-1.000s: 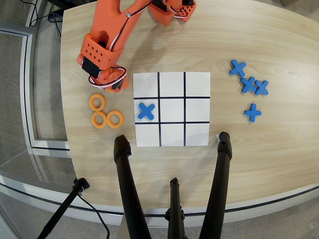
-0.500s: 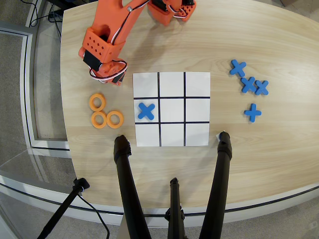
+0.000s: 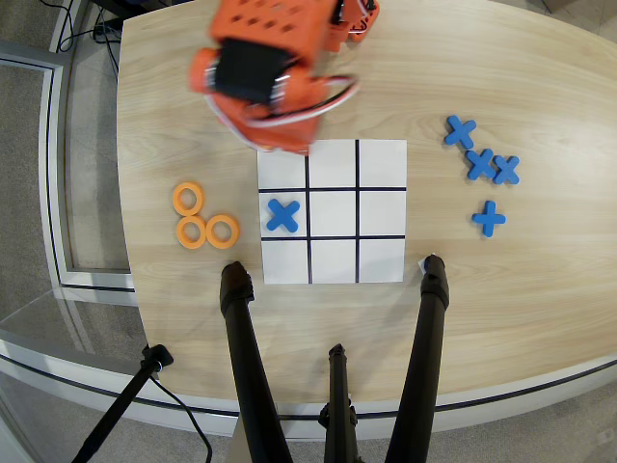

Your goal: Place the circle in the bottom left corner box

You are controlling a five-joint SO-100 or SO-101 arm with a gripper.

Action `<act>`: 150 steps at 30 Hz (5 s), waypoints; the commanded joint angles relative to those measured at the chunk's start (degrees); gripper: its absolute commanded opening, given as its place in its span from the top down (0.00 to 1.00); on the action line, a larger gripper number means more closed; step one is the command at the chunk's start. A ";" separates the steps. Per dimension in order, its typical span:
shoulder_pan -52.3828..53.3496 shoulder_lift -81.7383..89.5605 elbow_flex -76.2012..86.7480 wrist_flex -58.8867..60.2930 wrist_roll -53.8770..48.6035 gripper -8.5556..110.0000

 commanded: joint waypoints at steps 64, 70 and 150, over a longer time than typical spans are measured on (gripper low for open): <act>-36.12 -24.70 13.01 -41.40 26.63 0.93; -36.12 -24.70 13.27 -41.40 26.63 0.93; 63.37 75.32 70.31 -14.94 -1.32 0.93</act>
